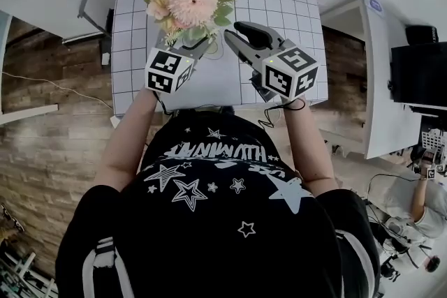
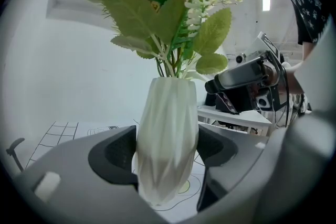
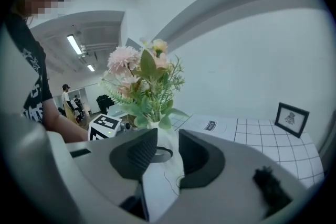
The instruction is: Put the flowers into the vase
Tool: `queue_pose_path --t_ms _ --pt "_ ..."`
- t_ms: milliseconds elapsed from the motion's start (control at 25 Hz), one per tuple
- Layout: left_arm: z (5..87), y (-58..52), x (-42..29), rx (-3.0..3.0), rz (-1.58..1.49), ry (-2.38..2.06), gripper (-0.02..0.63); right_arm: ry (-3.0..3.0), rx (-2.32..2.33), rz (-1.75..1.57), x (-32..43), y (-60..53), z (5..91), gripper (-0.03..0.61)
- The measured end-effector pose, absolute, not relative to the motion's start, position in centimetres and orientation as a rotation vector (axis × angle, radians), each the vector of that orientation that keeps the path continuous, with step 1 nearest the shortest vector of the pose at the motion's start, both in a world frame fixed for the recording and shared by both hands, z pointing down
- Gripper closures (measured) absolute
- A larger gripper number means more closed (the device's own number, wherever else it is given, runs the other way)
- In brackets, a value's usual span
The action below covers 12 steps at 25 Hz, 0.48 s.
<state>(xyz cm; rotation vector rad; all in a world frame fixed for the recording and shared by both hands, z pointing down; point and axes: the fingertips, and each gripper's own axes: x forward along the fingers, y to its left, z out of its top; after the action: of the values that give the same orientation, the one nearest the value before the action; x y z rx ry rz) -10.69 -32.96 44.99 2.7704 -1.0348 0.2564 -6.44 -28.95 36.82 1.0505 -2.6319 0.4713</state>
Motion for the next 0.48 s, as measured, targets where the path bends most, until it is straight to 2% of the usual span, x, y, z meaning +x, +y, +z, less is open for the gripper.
queue_pose_path --t_ms 480 --pt "45.0 -32.6 -10.4 2.828 0.291 -0.984 0.264 -2.559 1.216 0.555 -3.7 -27.5 38.6 0.445"
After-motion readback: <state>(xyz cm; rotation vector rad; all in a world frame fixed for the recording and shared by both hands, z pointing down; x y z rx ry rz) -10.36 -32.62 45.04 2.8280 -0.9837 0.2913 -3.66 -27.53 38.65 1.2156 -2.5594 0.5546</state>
